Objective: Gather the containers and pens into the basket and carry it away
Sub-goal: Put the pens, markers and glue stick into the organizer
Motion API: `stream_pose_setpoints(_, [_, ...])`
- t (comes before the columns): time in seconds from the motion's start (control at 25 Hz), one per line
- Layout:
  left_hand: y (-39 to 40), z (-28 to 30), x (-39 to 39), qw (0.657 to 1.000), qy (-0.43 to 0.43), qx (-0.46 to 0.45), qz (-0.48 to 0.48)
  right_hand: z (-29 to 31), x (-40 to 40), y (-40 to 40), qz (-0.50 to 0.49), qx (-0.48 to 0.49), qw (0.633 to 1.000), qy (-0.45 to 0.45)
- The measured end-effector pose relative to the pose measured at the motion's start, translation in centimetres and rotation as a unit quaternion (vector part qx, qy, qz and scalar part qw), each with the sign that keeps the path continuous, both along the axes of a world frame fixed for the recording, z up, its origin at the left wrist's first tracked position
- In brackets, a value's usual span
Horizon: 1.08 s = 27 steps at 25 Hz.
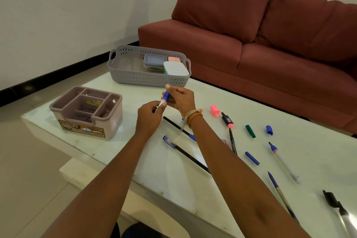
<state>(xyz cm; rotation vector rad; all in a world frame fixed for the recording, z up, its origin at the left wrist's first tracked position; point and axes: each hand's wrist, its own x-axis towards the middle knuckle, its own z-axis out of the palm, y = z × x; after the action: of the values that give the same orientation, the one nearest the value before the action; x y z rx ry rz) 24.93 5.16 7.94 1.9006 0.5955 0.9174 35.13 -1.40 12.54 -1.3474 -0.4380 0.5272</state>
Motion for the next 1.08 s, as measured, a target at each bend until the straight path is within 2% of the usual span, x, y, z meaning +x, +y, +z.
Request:
stream_pose_setpoints(0.16, [0.4,0.0,-0.1,1.0,-0.011,-0.002,0.027,-0.7,-0.5,0.6,0.019,-0.004,0.996,-0.085])
stream_pose_setpoints(0.28, [0.2,0.1,-0.2,0.998,-0.033,-0.04,0.046,-0.3,-0.8,1.5,0.038,-0.023,0.992,-0.12])
stream_pose_setpoints(0.44, [0.4,0.2,-0.4,0.996,-0.053,-0.055,0.048,-0.4,-1.7,2.1,0.056,0.004,0.994,-0.094])
stream_pose_setpoints(0.56, [0.1,0.6,-0.4,0.995,-0.026,-0.079,0.046,0.1,-1.1,2.3,0.06,-0.036,0.993,-0.099])
stream_pose_setpoints(0.72, [-0.4,0.1,-1.9,0.988,-0.022,-0.126,0.085,1.1,-1.9,2.9,-0.045,-0.024,0.994,-0.095])
stream_pose_setpoints(0.76, [-0.4,-0.1,-2.5,0.988,-0.012,-0.122,0.095,1.6,-2.3,3.3,-0.045,-0.034,0.994,-0.097])
stream_pose_setpoints(0.84, [-0.3,-0.3,-3.5,0.991,0.02,-0.098,0.093,2.9,-3.7,4.4,0.039,-0.088,0.991,-0.094])
stream_pose_setpoints(0.88, [-0.3,-0.4,-3.7,0.992,0.029,-0.086,0.089,3.6,-4.6,5.0,0.095,-0.136,0.98,-0.113])
stream_pose_setpoints(0.96, [-0.4,-0.5,-3.8,0.992,0.067,-0.051,0.091,4.4,-6.6,6.3,0.179,-0.244,0.929,-0.214])
stream_pose_setpoints(1.04, [-0.4,-0.6,-3.9,0.992,0.093,-0.024,0.087,4.4,-7.9,7.5,0.21,-0.299,0.882,-0.299])
stream_pose_setpoints(1.08, [-0.5,-0.6,-4.0,0.993,0.079,-0.038,0.079,4.4,-8.1,8.0,0.214,-0.304,0.874,-0.313])
